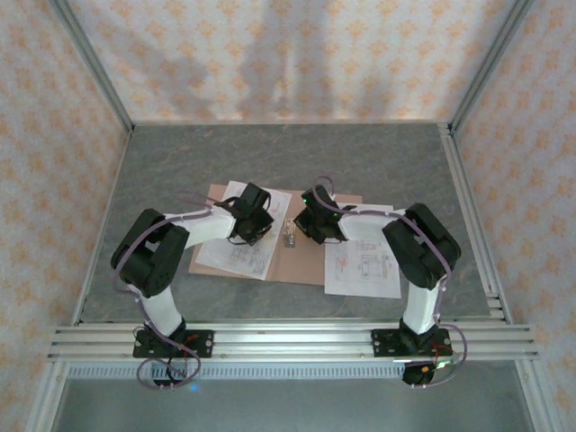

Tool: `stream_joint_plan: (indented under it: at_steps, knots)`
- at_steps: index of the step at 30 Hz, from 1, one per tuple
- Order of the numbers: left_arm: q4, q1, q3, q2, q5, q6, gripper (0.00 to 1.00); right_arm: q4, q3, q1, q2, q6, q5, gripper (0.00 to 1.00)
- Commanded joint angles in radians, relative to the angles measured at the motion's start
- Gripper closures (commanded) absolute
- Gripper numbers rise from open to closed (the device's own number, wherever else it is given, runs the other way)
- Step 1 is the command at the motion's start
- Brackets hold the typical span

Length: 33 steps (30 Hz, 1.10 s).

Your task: Put the files into the folder

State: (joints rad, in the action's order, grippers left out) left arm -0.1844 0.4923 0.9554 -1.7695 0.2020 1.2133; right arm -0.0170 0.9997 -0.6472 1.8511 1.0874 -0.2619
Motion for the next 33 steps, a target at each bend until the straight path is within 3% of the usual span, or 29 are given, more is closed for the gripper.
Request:
stream_joint_plan:
  at_steps: [1, 11, 21, 30, 33]
  knots:
    - [0.003, -0.028, -0.055, 0.015, -0.014, -0.028, 0.99, -0.075, -0.001, 0.012, 0.045, 0.002, 0.042, 1.0]
    - [0.049, -0.124, -0.183, 0.123, -0.015, -0.036, 0.99, -0.088, -0.011, 0.009, 0.062, 0.019, 0.045, 1.0]
    - [0.093, -0.095, -0.097, 0.161, 0.076, -0.035, 0.94, -0.085, 0.036, -0.002, 0.047, -0.006, 0.031, 1.0]
    - [-0.029, -0.062, -0.059, 0.277, -0.031, -0.007, 0.93, -0.103, 0.056, -0.002, -0.015, -0.012, 0.035, 1.0]
    - [-0.025, -0.053, -0.06, 0.297, -0.014, 0.002, 0.93, -0.102, 0.062, -0.003, -0.06, -0.032, 0.044, 0.92]
